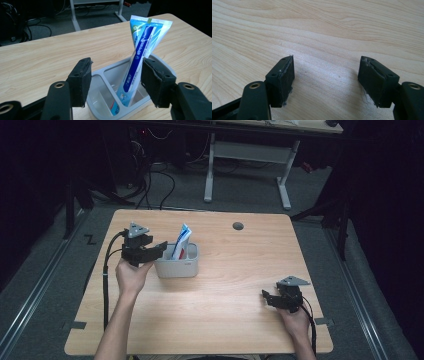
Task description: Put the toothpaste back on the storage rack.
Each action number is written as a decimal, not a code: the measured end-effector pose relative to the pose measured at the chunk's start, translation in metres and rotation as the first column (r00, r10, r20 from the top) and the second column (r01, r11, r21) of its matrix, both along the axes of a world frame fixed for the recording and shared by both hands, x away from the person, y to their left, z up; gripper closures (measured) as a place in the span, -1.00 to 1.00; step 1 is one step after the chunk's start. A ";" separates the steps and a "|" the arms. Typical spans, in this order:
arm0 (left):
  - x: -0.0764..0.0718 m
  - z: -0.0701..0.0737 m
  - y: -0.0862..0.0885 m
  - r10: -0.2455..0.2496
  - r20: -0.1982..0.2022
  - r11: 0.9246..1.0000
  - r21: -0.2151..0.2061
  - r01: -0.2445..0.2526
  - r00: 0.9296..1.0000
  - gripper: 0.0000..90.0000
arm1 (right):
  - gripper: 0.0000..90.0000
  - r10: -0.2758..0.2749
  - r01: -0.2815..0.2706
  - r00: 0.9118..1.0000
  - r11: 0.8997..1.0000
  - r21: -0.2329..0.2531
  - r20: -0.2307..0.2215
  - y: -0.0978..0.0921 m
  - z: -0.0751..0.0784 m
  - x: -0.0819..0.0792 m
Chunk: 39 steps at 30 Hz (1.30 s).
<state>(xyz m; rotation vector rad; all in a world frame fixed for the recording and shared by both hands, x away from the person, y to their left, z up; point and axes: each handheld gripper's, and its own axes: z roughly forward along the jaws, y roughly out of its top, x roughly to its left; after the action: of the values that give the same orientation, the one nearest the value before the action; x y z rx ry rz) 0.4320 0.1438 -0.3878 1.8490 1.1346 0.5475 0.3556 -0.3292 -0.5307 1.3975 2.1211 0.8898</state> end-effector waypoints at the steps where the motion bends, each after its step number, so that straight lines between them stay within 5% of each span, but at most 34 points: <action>1: -0.001 0.000 0.001 0.002 0.001 1.000 0.001 -0.002 1.000 -0.06 | -0.35 0.000 0.000 1.000 1.000 0.000 0.000 0.000 0.000 0.000; 39: -0.027 0.003 0.043 0.053 0.026 0.998 -0.037 -0.052 0.998 -0.07 | -0.35 -0.001 0.001 1.000 1.000 0.000 0.000 0.000 0.000 0.000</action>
<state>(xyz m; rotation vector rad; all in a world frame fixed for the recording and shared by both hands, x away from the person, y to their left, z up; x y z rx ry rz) 0.4054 0.1864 -0.3847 1.7800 1.1708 0.5772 0.3555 -0.3290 -0.5307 1.3983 2.1203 0.8894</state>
